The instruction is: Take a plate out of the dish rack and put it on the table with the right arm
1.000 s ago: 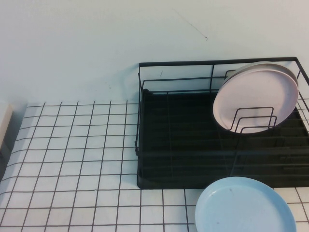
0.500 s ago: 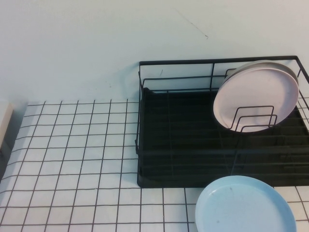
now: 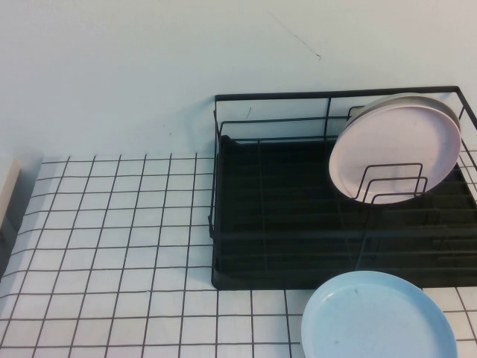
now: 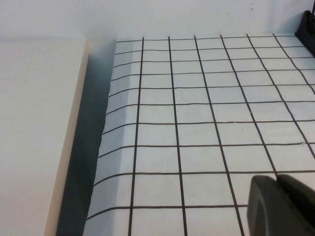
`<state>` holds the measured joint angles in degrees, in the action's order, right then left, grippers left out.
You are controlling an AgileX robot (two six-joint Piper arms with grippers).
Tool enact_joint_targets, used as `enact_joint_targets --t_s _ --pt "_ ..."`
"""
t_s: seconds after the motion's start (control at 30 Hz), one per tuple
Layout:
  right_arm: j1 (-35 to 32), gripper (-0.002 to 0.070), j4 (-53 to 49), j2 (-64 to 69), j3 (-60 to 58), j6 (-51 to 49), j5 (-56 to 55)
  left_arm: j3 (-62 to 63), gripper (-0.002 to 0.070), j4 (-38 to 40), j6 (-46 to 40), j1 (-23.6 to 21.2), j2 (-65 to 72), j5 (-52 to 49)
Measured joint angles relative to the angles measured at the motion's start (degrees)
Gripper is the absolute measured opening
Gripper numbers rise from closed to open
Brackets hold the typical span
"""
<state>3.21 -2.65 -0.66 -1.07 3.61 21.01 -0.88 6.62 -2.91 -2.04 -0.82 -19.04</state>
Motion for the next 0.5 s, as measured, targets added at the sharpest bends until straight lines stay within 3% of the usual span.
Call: enact_joint_targets --t_s 0.5 --pt "0.0 -0.0002 -0.2 0.0 0.0 1.4 -0.1 0.0 -0.0003 0.0 0.0 0.0 0.0 0.0"
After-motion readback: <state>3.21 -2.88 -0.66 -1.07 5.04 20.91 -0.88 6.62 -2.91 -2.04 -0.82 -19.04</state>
